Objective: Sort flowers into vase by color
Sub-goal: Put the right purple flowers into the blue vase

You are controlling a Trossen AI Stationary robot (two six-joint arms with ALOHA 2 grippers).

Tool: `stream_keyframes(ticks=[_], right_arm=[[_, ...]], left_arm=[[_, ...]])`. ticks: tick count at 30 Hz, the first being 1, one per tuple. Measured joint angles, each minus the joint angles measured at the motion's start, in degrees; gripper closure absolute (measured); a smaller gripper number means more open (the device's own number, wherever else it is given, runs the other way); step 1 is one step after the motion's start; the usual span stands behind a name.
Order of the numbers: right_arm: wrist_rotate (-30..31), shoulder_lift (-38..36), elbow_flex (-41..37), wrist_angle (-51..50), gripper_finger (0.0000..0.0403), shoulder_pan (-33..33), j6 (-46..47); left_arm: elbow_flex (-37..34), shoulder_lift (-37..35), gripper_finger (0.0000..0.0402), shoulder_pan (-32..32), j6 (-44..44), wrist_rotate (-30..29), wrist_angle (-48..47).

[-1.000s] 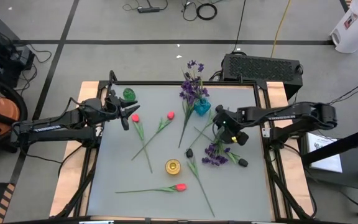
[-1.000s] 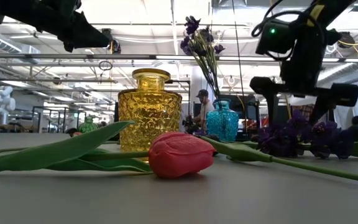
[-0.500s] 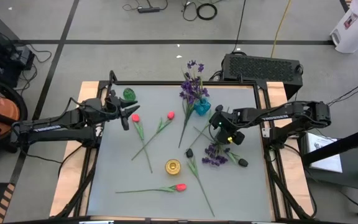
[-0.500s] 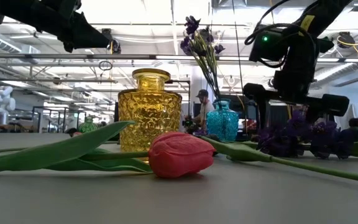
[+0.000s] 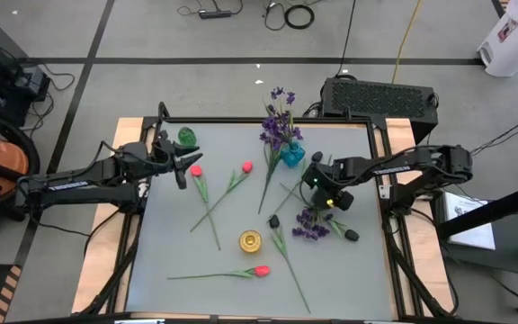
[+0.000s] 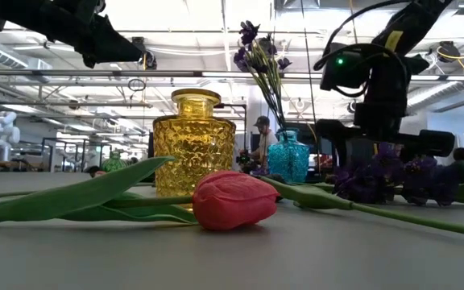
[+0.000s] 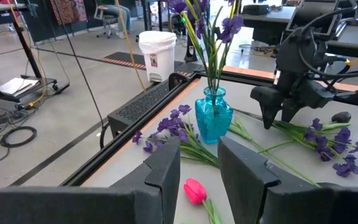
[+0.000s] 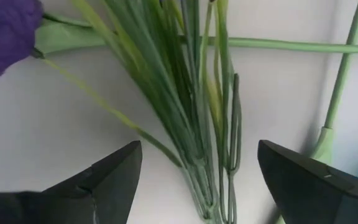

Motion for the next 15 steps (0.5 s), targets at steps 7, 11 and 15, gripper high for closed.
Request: stream_keyframes(ticks=[7,11,15], right_arm=[[0.01,0.23,0.00,0.06,0.0154,0.00,0.11],[0.10,0.23,0.00,0.02,0.0207,0.00,0.13],[0.12,0.22,0.00,-0.09,0.0264,0.00,0.13]], left_arm=[[0.00,0.00,0.0285,-0.01,-0.01,0.00,-0.04],[0.00,0.00,0.0285,-0.01,-0.01,0.00,-0.04],[0.00,0.00,0.0285,-0.02,-0.12,0.00,-0.04]])
